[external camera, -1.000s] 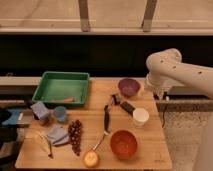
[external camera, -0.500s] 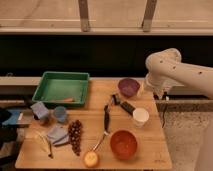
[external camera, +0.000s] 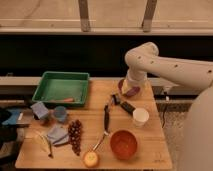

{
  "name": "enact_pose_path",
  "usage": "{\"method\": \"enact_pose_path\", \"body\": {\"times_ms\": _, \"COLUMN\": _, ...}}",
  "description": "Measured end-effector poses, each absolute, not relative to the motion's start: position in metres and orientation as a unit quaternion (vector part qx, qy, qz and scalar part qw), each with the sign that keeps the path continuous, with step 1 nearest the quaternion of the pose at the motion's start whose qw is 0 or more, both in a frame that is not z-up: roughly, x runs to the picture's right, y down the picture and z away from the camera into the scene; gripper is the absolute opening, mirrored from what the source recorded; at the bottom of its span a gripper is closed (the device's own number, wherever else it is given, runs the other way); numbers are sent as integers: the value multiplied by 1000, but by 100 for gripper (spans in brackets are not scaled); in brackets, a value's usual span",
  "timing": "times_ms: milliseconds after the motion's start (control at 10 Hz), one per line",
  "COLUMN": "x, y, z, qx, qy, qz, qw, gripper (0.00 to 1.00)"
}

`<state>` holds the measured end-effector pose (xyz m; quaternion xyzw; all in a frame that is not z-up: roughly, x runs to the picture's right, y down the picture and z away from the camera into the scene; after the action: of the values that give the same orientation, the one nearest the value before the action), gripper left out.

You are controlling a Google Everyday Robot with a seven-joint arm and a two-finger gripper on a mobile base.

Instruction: Place banana in plastic cup

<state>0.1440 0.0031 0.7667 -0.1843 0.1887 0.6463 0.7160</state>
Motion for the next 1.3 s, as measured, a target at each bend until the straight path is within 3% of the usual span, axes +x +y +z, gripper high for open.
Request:
{"method": "enact_pose_path", "body": {"times_ms": 500, "x": 16, "y": 12, "z": 759, "qx": -232, "qy": 141, "qz": 537, "qw": 799, "gripper": 70}}
{"method": "enact_pose_path", "body": {"times_ms": 1300, "x": 10, "y": 8, "z": 751, "qx": -230, "qy": 130, "qz": 521, "qw": 812, "gripper": 70}}
